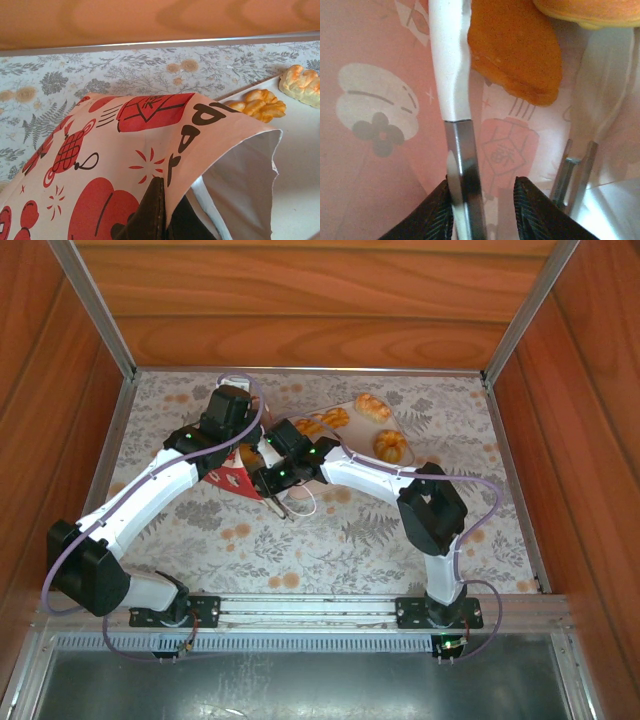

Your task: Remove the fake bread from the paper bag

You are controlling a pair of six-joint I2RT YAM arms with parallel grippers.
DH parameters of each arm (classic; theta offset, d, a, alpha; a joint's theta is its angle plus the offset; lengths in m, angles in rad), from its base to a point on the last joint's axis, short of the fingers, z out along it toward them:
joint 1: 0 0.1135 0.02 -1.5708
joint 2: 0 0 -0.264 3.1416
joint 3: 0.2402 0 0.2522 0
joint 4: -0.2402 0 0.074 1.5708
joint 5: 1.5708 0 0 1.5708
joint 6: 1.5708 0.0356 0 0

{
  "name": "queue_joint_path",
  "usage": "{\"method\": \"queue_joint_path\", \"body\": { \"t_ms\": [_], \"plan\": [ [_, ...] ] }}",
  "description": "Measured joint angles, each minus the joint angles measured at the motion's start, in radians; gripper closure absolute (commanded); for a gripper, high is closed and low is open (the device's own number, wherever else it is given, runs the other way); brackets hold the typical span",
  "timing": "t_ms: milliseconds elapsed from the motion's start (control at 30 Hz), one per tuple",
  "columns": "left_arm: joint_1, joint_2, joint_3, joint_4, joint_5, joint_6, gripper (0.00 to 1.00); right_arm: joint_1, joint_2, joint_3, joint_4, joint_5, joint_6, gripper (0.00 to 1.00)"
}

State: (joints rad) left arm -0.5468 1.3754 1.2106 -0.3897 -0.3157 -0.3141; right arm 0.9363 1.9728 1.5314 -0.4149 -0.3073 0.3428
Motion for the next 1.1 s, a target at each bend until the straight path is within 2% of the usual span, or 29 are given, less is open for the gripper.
{"method": "queue_joint_path", "body": {
  "t_ms": [267,400,767,1100],
  "plan": [
    [0.007,0.000,-0.003,0.007,0.000,-0.001,1.00,0.000,-0.002,0.000,0.010,-0.024,-0.017,0.92],
    [0.016,0.000,-0.014,0.027,0.000,-0.009,1.00,0.003,-0.027,-0.005,0.002,-0.016,-0.019,0.96],
    [0.054,-0.008,-0.039,0.045,-0.003,-0.031,1.00,0.006,-0.261,-0.094,-0.062,0.089,-0.008,0.97],
    [0.090,-0.006,-0.049,0.045,-0.021,-0.031,1.00,0.006,-0.572,-0.192,-0.205,0.205,-0.006,0.94]
  ]
}}
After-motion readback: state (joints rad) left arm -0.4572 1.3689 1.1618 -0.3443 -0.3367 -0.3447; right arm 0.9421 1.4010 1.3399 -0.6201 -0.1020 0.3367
